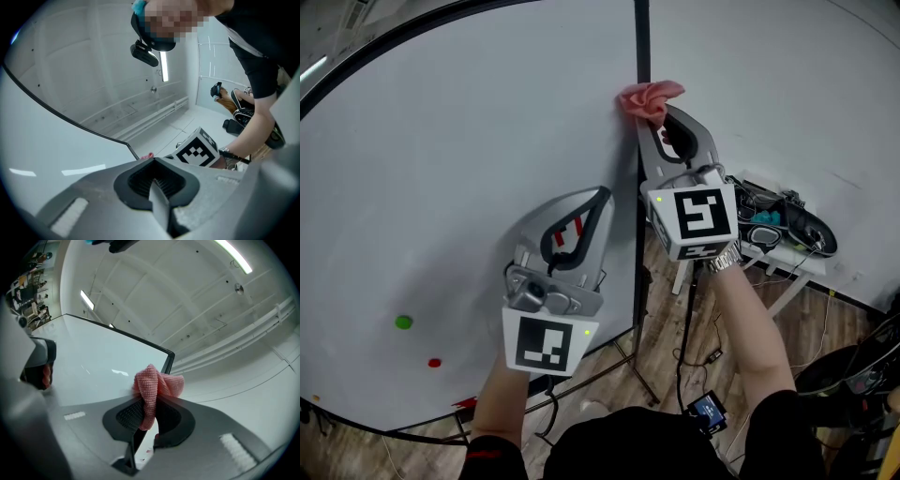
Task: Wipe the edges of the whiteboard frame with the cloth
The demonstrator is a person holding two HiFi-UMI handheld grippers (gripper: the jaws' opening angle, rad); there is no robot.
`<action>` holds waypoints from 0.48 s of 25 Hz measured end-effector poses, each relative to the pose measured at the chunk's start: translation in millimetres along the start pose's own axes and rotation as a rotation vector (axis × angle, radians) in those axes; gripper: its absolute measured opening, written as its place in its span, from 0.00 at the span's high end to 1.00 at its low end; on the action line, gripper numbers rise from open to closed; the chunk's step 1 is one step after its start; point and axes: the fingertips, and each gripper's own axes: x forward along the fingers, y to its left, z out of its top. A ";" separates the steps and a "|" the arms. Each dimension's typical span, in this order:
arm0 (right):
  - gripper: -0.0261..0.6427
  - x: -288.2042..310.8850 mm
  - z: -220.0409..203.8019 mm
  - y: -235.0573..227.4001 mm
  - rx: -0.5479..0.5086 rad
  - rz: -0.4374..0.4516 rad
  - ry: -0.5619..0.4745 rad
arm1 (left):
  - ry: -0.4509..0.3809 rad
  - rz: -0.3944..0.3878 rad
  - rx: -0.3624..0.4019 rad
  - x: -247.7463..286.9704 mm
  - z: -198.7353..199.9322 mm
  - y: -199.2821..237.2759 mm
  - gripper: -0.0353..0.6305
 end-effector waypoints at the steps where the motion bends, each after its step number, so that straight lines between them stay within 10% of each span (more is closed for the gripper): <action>1: 0.89 0.0 1.8 -0.3 0.001 -0.001 0.001 | 0.003 -0.002 0.001 0.4 1.3 0.2 0.94; 12: 0.89 -0.5 -11.1 0.4 0.013 0.006 0.009 | 0.020 -0.007 -0.011 0.9 -6.7 -1.2 0.94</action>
